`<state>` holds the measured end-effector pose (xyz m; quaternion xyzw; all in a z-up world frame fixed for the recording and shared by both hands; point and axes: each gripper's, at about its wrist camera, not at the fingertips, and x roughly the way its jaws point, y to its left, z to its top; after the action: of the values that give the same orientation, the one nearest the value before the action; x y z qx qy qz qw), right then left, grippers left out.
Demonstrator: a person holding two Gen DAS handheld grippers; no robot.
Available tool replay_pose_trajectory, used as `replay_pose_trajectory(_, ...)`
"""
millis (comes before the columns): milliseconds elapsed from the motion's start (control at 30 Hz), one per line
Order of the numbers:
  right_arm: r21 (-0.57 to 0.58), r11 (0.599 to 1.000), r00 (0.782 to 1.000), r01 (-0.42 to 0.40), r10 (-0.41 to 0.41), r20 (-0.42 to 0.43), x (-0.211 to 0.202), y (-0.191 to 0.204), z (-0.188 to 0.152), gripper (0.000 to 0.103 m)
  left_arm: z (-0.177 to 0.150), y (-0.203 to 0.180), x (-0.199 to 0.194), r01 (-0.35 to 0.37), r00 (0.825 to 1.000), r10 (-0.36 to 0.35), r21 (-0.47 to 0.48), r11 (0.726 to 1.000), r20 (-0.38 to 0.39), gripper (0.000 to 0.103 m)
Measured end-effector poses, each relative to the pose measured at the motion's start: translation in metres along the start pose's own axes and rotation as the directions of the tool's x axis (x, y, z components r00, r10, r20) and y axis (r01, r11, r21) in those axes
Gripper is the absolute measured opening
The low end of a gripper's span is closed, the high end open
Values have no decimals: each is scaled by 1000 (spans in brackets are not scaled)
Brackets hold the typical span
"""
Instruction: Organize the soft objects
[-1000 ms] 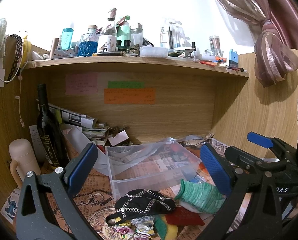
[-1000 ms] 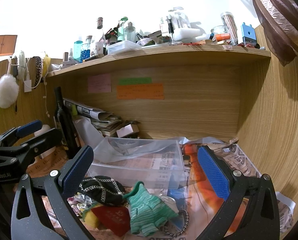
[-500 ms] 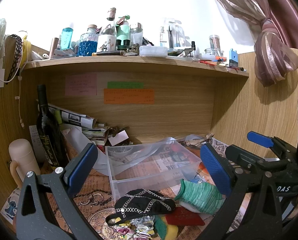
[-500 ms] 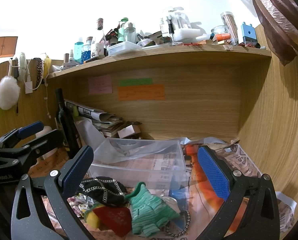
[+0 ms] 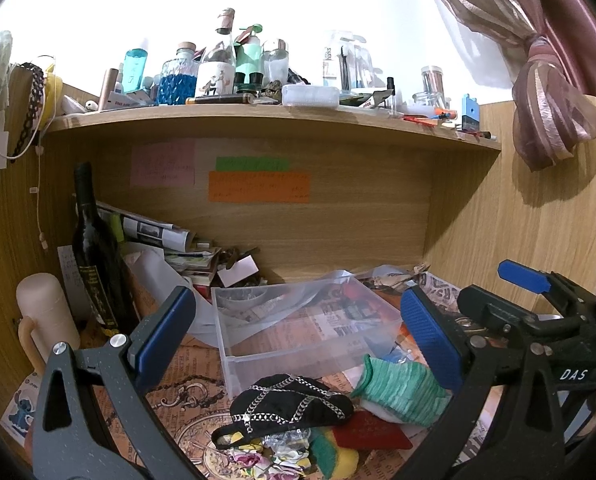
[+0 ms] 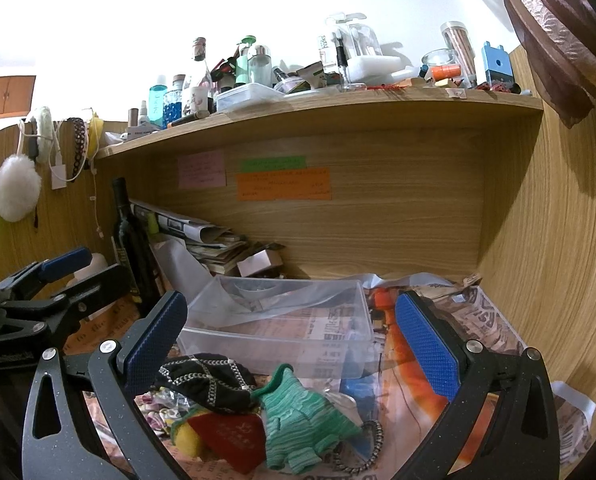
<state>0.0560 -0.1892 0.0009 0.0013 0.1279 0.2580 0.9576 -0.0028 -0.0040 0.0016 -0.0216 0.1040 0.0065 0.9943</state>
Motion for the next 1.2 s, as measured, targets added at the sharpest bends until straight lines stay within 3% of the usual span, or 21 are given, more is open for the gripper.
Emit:
replay_pose_trajectory(567, 0, 1000, 1000, 3, -3, -6, 3, 1, -2, 103, -6, 5, 4, 2, 1000, -2, -12, 1000, -21, 103)
replay_pose_trajectory(767, 4, 1000, 999, 17, -17, -47, 13, -9, -11, 103, -21, 12, 24, 10, 992, -10, 2, 1000, -127, 103)
replay_pose_trajectory(833, 4, 1000, 996, 31, -30, -80, 19, -16, -17, 103, -31, 16, 35, 24, 981, -24, -2, 1000, -190, 103)
replay_pose_trajectory(1000, 29, 999, 978, 43, -37, -206, 38, -35, -39, 103, -62, 23, 65, 49, 935, -55, -26, 998, -351, 103)
replay_pose_trajectory(1200, 92, 996, 946, -21, 50, -321, 57, -51, -60, 103, -82, 32, 94, 64, 888, -104, -105, 992, -448, 103)
